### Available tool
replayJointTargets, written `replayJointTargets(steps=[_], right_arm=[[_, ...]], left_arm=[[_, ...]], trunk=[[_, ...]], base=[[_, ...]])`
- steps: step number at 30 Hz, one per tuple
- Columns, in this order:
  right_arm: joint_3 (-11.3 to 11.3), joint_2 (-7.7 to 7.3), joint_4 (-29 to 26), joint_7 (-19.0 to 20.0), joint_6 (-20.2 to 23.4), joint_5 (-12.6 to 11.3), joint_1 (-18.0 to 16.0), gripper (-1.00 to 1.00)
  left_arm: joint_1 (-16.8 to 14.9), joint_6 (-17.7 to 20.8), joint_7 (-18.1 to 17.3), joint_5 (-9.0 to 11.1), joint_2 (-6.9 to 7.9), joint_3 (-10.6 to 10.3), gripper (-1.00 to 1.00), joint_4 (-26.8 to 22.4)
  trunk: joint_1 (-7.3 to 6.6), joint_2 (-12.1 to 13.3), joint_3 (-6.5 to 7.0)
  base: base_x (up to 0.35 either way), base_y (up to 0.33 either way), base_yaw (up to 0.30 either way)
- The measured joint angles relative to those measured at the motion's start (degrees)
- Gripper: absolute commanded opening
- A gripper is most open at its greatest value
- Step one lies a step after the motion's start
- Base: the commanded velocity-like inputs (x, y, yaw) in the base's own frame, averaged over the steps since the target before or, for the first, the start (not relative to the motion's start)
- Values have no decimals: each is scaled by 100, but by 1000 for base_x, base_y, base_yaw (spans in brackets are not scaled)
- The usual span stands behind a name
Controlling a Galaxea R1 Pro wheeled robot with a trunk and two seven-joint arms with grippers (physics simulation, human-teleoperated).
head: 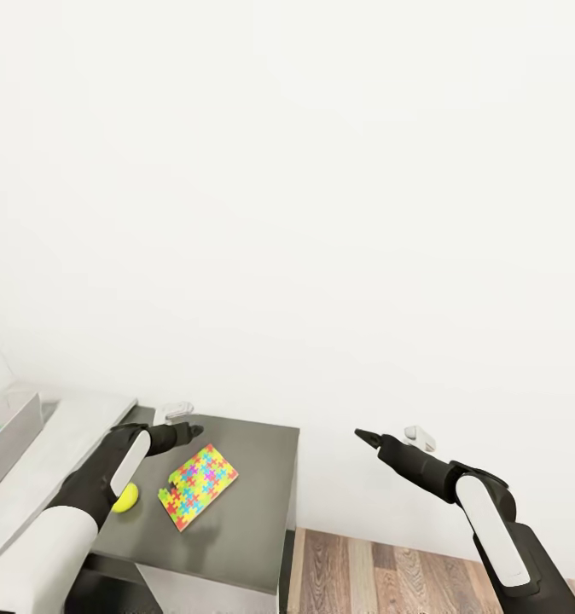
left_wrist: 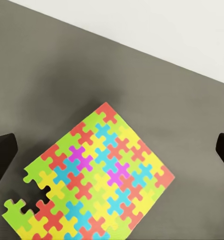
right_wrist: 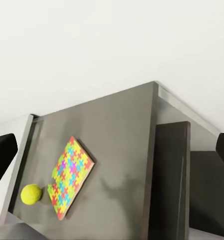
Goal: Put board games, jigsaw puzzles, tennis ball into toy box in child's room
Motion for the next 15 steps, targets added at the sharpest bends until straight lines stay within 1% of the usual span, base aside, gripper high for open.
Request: replayJointTargets(steps=[8, 13, 15], right_arm=[[-5, -2, -11, 0, 2, -9, 0, 100], [-11, -4, -16, 1, 2, -15, 0, 100], [-16, -10, -14, 1, 2, -22, 0, 100]], left_arm=[[0, 15, -39, 22, 21, 5, 100, -5], [0, 33, -197, 9, 26, 11, 100, -5], [-4, 39, -350, 7, 28, 14, 100, -1]], trunk=[[0, 0, -76], [0, 0, -123], [0, 0, -142]], base=[[0, 0, 0], [0, 0, 0], [0, 0, 0]])
